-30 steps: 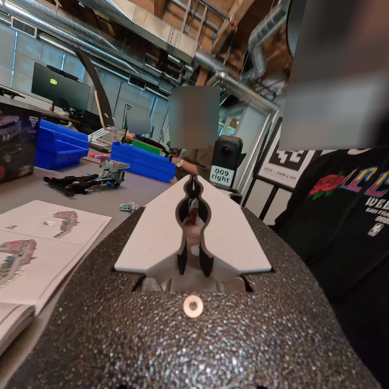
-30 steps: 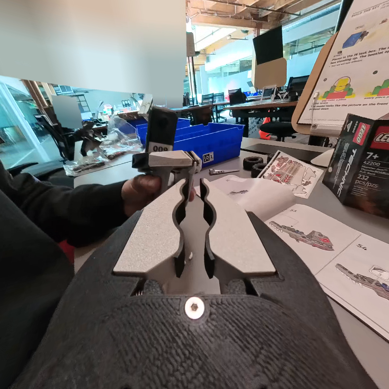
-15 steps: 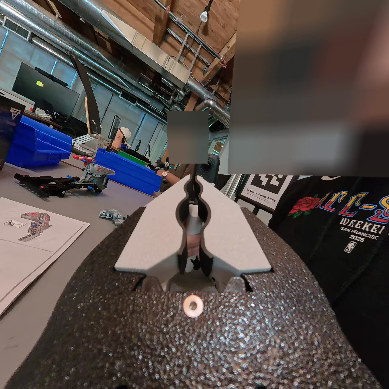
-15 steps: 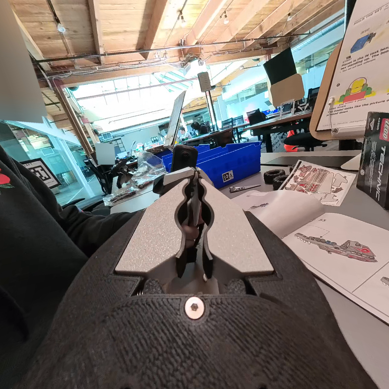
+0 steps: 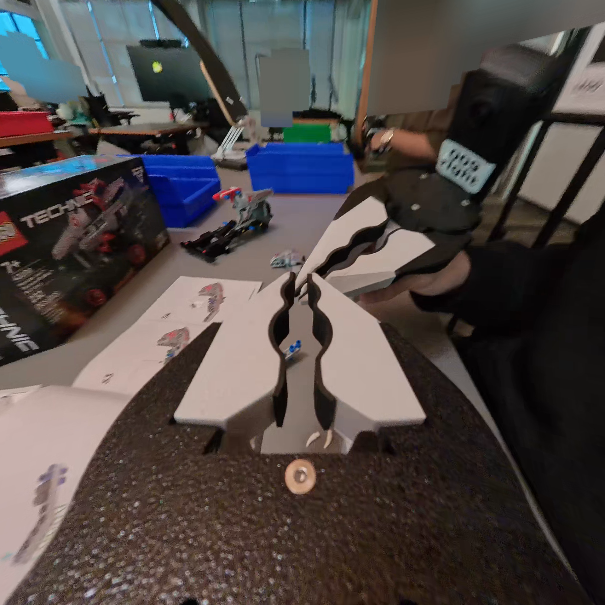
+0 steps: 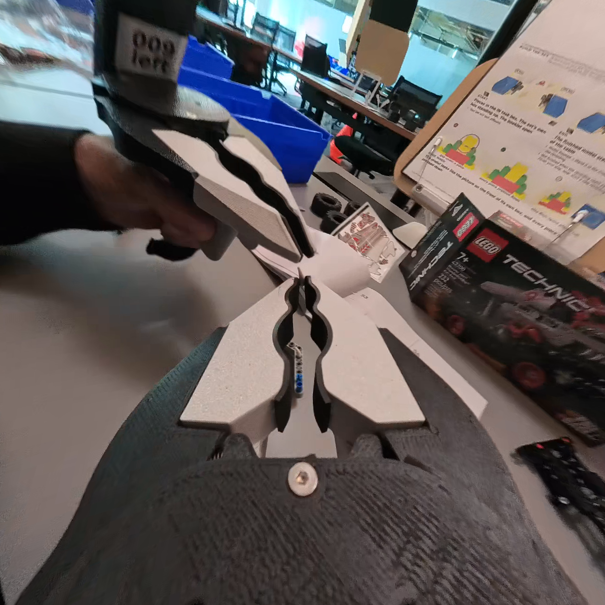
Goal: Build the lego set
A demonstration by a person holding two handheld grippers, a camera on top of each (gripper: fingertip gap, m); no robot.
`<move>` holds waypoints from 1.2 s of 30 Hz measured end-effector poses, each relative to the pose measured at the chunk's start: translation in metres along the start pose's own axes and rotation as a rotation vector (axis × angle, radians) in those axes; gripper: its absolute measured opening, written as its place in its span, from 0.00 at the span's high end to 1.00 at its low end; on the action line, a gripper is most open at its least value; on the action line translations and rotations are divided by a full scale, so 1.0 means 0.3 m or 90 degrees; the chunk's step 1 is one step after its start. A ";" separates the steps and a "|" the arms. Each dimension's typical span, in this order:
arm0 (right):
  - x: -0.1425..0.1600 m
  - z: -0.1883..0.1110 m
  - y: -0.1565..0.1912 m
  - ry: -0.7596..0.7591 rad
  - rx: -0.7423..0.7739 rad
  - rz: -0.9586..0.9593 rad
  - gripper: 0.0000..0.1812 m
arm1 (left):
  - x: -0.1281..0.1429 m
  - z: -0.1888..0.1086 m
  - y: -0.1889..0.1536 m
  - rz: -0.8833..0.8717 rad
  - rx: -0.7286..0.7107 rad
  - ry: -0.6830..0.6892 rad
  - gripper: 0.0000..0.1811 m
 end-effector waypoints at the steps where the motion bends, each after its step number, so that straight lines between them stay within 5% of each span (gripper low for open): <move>1: -0.003 0.001 0.004 0.007 0.014 -0.019 0.99 | -0.001 0.001 -0.003 0.011 -0.018 0.020 0.98; 17: 0.001 0.030 0.036 0.114 0.062 -0.130 0.99 | 0.013 0.021 -0.031 0.089 -0.094 0.188 1.00; 26: 0.002 0.009 0.011 0.038 0.064 -0.081 0.99 | 0.012 0.010 -0.005 -0.128 -0.033 0.049 1.00; 36: 0.010 0.016 0.014 0.064 0.061 -0.088 0.99 | 0.026 0.033 -0.014 -0.140 -0.019 0.056 1.00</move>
Point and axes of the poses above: each gripper's, where its closed fingertips meet, z out along the fingers, x out of its underside, y = z × x across the jaws, the point moved 8 cm from there along -z, back along the fingers, and after that the axes turned 11 degrees about y, right-handed, at the moved point
